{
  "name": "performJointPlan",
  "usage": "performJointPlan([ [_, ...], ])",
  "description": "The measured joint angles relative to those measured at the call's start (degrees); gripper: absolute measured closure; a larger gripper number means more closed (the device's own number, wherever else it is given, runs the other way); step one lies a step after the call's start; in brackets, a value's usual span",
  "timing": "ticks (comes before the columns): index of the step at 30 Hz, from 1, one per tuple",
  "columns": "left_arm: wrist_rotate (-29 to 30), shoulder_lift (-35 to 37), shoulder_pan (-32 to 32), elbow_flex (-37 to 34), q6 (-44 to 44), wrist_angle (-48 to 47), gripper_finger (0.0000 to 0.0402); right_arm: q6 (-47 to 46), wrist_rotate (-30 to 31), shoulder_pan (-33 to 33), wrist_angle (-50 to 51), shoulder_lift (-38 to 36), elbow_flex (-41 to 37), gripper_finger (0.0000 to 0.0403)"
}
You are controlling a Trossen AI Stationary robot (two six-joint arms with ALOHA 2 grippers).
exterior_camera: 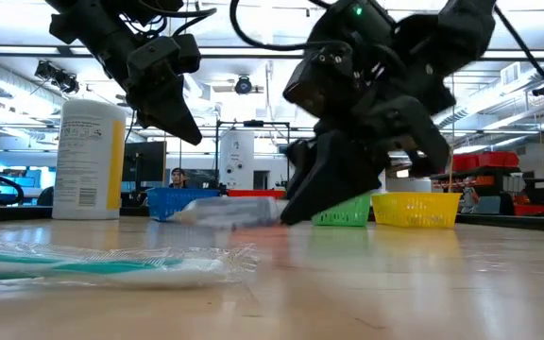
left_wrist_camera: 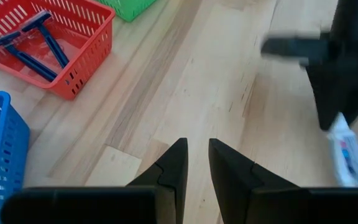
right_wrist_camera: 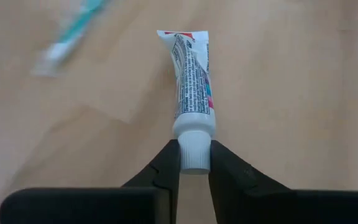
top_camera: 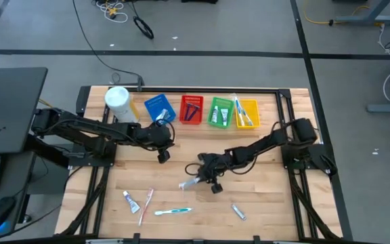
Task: Pick & Place Travel size toiletries
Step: Put the white toothpaste into the green basket
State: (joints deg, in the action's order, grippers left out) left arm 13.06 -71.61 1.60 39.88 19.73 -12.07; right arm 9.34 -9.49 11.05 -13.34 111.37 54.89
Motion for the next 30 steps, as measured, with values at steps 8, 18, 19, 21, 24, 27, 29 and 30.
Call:
performJointPlan([
  [8,0.02,0.00,-0.01,-0.02,0.85,-0.49,0.0330,-4.37,15.98,-4.11,20.41,-10.69,0.00,0.0341],
  [18,0.49,0.00,-0.01,-0.02,0.93,-0.15,0.0330,-15.75,40.50,-15.98,32.71,-19.22,0.00,0.0339],
  [19,0.59,0.00,-0.01,-0.02,0.94,-0.06,0.0330,-16.89,41.42,-17.35,32.71,-19.37,0.00,0.0339],
  [21,0.81,0.00,-0.01,-0.02,0.98,-0.31,0.0330,-19.17,41.36,-20.12,32.32,-19.34,0.00,0.0339],
  [24,0.90,0.00,-0.01,-0.02,1.01,-0.35,0.0330,-25.68,39.27,-23.84,32.56,-18.79,0.00,0.0339],
  [27,1.11,0.00,-0.01,-0.02,1.01,-0.39,0.0330,-30.38,35.94,-26.74,32.54,-18.66,-1.15,0.0338],
  [29,1.18,0.00,-0.01,-0.02,0.77,-0.32,0.0330,-31.17,33.58,-28.07,32.21,-18.66,-2.06,0.0338],
  [30,1.25,0.00,-0.01,-0.02,0.49,-0.27,0.0330,-31.35,32.47,-28.65,32.34,-18.66,-2.47,0.0338],
])
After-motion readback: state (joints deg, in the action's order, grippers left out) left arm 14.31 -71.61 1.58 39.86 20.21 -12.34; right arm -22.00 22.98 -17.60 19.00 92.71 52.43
